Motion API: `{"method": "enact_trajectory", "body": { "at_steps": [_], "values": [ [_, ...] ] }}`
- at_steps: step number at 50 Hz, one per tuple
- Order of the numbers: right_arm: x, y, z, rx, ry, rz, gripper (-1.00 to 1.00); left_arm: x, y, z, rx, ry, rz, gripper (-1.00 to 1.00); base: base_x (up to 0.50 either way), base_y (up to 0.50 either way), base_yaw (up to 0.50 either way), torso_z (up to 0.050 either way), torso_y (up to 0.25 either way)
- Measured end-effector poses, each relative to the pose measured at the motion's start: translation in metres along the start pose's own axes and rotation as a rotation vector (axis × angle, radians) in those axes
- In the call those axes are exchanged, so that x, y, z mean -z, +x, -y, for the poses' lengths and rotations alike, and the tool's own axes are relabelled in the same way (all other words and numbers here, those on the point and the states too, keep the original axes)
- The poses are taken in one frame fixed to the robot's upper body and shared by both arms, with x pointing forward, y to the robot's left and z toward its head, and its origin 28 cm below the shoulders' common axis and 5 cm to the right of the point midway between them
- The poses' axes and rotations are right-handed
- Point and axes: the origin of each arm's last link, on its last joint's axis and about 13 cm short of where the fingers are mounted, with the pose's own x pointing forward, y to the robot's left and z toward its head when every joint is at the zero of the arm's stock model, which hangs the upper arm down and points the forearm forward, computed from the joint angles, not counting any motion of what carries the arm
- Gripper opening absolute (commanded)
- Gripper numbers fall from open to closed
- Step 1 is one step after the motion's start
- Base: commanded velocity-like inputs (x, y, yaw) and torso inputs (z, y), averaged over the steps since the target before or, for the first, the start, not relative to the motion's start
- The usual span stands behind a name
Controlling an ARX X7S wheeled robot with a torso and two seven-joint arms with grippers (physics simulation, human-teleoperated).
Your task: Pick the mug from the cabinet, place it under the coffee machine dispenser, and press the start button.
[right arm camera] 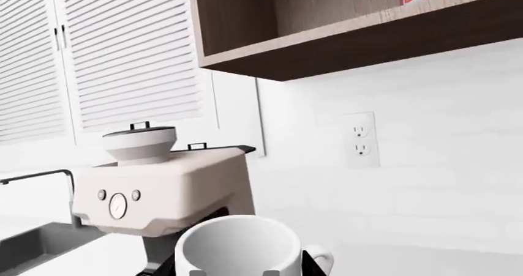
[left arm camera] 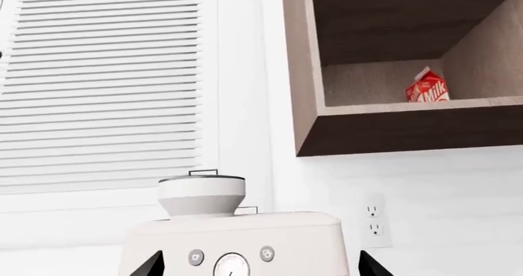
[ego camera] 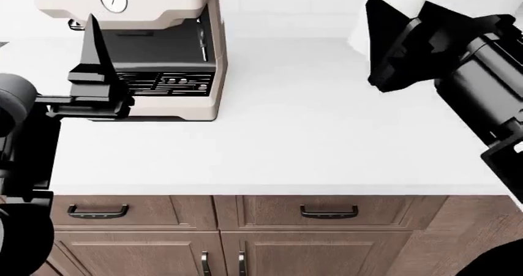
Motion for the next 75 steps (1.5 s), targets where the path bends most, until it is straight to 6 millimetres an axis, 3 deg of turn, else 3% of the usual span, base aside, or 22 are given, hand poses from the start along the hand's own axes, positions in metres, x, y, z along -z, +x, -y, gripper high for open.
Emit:
{"method": "enact_trajectory", "body": {
  "at_steps": [10,23,54,75],
  "values": [
    [0.015,-0.006,0.001,0.009,0.003,-0.03,-1.0,0.002,0.0,-0.001,-0.001,-0.004,-0.008,1.0,0.0,0.02,0.0,0.0,0.0],
    [0.027,-0.01,0.001,0.006,-0.02,-0.053,-1.0,0.003,-0.003,-0.002,-0.002,-0.011,-0.014,1.0,0.0,0.5,0.0,0.0,0.0],
    [0.034,-0.015,-0.004,-0.055,-0.049,-0.075,-1.0,0.004,-0.005,-0.002,0.005,-0.012,-0.02,1.0,0.0,0.5,0.0,0.0,0.0],
    [0.04,-0.018,-0.007,-0.086,-0.041,-0.091,-1.0,0.004,-0.009,0.003,0.036,-0.031,-0.022,1.0,0.0,0.02,0.0,-0.013,0.002]
  ]
}}
